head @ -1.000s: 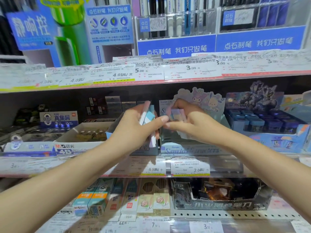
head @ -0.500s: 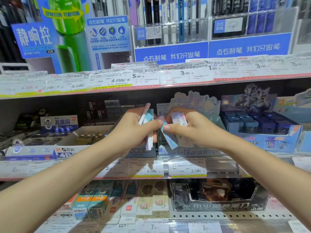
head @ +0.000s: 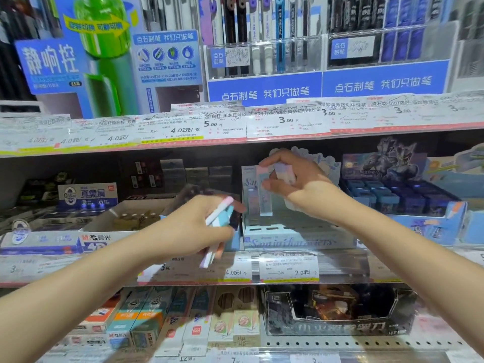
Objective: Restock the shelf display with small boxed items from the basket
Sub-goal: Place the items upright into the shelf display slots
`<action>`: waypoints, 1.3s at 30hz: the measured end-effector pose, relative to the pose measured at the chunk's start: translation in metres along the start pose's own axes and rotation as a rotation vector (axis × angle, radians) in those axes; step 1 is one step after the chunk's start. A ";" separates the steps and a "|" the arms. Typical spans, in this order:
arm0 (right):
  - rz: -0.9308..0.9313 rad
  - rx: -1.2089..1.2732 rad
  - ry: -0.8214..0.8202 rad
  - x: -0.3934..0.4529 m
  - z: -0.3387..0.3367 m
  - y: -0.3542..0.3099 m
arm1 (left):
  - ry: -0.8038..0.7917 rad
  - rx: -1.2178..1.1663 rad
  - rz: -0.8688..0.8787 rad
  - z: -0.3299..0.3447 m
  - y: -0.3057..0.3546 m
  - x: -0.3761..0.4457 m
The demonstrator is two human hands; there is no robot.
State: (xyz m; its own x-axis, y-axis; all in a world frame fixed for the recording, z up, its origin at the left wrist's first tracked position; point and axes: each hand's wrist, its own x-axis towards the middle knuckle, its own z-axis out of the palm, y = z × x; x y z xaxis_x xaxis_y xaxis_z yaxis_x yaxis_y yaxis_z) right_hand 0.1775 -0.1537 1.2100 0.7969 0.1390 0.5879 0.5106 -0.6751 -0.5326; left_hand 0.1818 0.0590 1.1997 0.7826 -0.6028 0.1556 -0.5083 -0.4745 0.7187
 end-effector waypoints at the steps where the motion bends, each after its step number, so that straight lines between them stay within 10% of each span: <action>1: 0.002 -0.036 0.015 0.002 0.002 0.002 | -0.058 0.053 0.006 0.001 -0.001 -0.003; 39: -0.028 -0.038 0.043 0.012 0.028 0.017 | -0.343 0.187 -0.006 0.000 -0.009 -0.002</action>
State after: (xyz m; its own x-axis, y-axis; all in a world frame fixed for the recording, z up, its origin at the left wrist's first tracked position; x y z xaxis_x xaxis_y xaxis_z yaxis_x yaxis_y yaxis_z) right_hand 0.2049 -0.1436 1.1908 0.7676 0.1274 0.6282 0.5191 -0.6985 -0.4925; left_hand 0.1851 0.0646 1.1929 0.6359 -0.7643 -0.1069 -0.5855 -0.5681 0.5783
